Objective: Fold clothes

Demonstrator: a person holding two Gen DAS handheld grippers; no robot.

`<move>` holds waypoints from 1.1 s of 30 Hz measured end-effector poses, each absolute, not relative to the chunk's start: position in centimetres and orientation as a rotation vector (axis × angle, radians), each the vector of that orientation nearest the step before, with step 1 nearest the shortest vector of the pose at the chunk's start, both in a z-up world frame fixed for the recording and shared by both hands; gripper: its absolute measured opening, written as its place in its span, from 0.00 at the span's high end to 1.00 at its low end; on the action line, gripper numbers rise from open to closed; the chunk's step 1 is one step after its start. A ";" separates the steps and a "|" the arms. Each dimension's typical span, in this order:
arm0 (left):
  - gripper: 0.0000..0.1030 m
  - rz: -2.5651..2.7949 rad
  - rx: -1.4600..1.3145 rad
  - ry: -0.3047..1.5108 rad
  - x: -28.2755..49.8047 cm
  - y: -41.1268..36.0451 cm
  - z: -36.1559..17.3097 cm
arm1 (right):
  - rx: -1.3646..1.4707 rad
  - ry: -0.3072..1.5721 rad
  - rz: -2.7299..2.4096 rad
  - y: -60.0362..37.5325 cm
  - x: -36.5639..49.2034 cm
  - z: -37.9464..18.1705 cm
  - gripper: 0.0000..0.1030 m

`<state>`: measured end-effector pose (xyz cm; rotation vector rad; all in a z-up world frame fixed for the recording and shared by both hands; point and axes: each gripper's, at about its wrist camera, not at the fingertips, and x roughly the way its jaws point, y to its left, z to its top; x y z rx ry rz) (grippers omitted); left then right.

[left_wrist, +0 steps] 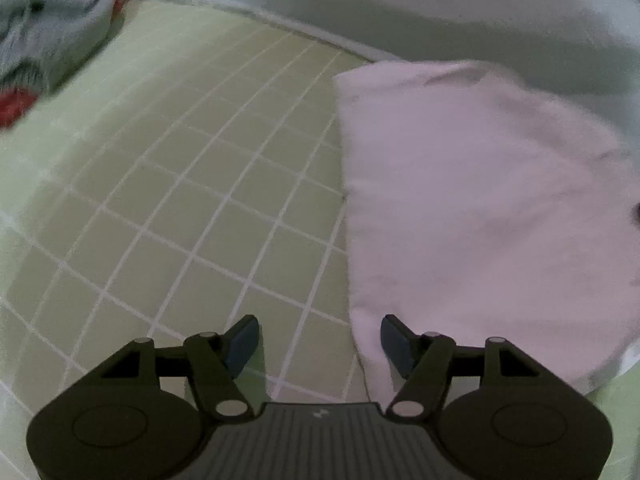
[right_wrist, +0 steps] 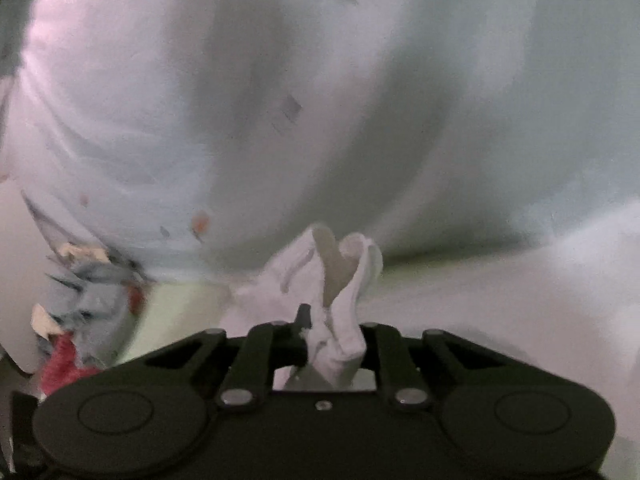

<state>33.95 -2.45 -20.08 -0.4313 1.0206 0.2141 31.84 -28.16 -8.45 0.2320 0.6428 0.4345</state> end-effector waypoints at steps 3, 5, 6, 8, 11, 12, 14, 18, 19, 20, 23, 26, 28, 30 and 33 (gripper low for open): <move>0.31 0.218 -0.367 1.029 34.3 -3.3 -20.0 | 0.170 0.859 0.330 -28.3 32.8 -13.3 0.74; 0.31 0.222 -0.376 1.031 34.3 -3.1 -20.0 | 0.114 0.921 0.276 -28.2 32.3 -15.6 0.58; 0.31 0.225 -0.381 1.032 34.2 -3.0 -20.0 | 0.108 0.916 0.265 -28.4 31.7 -16.0 0.52; 0.31 0.234 -0.384 1.036 34.0 -2.8 -20.0 | 0.156 0.902 0.255 -29.2 30.8 -15.7 0.47; 0.30 0.256 -0.381 1.053 34.1 -2.9 -19.7 | 0.194 0.868 0.226 -30.8 29.7 -14.8 0.24; 0.30 0.263 -0.380 1.056 34.3 -3.0 -19.5 | 0.189 0.849 0.206 -31.8 29.4 -14.5 0.22; 0.30 0.270 -0.376 1.045 34.6 -3.4 -18.9 | 0.182 0.831 0.151 -34.2 29.0 -14.3 0.18; 0.29 0.258 -0.352 1.011 35.2 -5.1 -17.2 | 0.187 0.827 -0.008 -39.9 28.4 -14.6 0.18; 0.28 0.247 -0.341 1.005 35.6 -5.7 -16.9 | 0.214 0.829 -0.048 -41.7 28.5 -14.9 0.18; 0.27 0.239 -0.327 1.005 36.0 -6.4 -16.8 | 0.255 0.830 -0.086 -43.7 28.6 -15.2 0.18; 0.26 0.226 -0.274 1.024 37.7 -8.7 -17.1 | 0.384 0.805 -0.194 -49.1 29.6 -16.3 0.18; 0.26 0.267 -0.212 1.041 39.3 -10.7 -18.0 | 0.483 0.754 -0.292 -53.5 31.7 -17.6 0.18; 0.25 0.299 -0.162 1.051 40.4 -11.5 -18.6 | 0.508 0.720 -0.326 -56.2 33.2 -18.2 0.18; 0.21 0.319 -0.104 1.073 41.5 -12.0 -19.0 | 0.522 0.684 -0.350 -58.6 34.8 -18.7 0.18; 0.19 0.329 -0.009 1.101 42.6 -13.0 -19.6 | 0.495 0.645 -0.368 -61.0 36.9 -19.1 0.18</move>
